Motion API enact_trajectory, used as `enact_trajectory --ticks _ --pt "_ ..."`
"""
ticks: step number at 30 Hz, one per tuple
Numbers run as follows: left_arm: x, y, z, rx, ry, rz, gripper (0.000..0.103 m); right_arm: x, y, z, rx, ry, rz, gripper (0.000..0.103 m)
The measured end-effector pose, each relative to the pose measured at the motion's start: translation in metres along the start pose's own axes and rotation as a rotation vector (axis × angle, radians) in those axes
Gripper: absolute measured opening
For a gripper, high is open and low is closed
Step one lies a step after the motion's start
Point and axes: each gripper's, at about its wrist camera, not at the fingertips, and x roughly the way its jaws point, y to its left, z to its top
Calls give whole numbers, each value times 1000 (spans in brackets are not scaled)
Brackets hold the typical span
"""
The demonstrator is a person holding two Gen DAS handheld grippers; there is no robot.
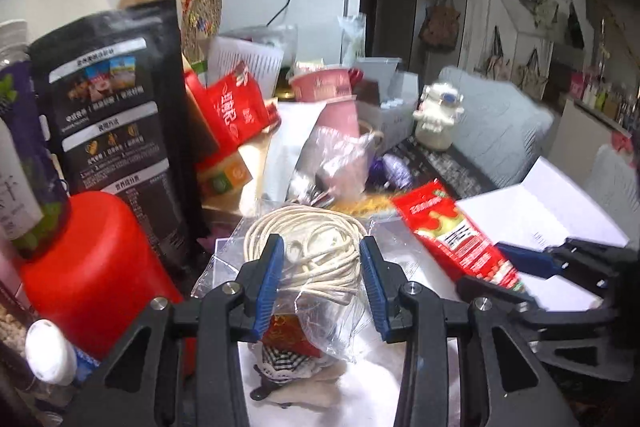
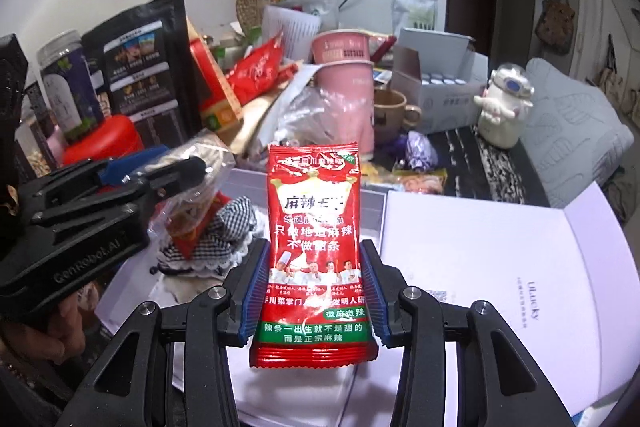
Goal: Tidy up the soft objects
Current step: 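Carry the cord bag and red packet with both grippers into the white box, then open both grippers to release the red packet and cord bag in the box, then withdraw both grippers from the white box back over the table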
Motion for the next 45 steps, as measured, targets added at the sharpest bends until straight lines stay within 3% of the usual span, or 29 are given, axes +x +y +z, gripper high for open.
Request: enact_trajectory --ticks 4,14,21,28,30,32,45 --pt "14 2 -5 0 45 -13 39 10 -4 -3 21 25 2 44" --pt "22 -6 -10 47 67 -24 39 33 -9 -12 38 82 -22 44" --pt "24 -12 -9 79 74 15 41 36 -9 -12 37 113 -15 46" --pt "24 -12 -6 54 102 24 51 21 -11 -7 28 93 -26 50" --pt "22 -11 -5 44 109 38 71 14 -12 -6 33 78 -30 50" --pt "18 -10 -5 32 104 45 78 5 -12 -6 33 62 -38 50" --pt "-33 -11 6 1 35 -1 78 -49 3 -11 28 -5 -86 50"
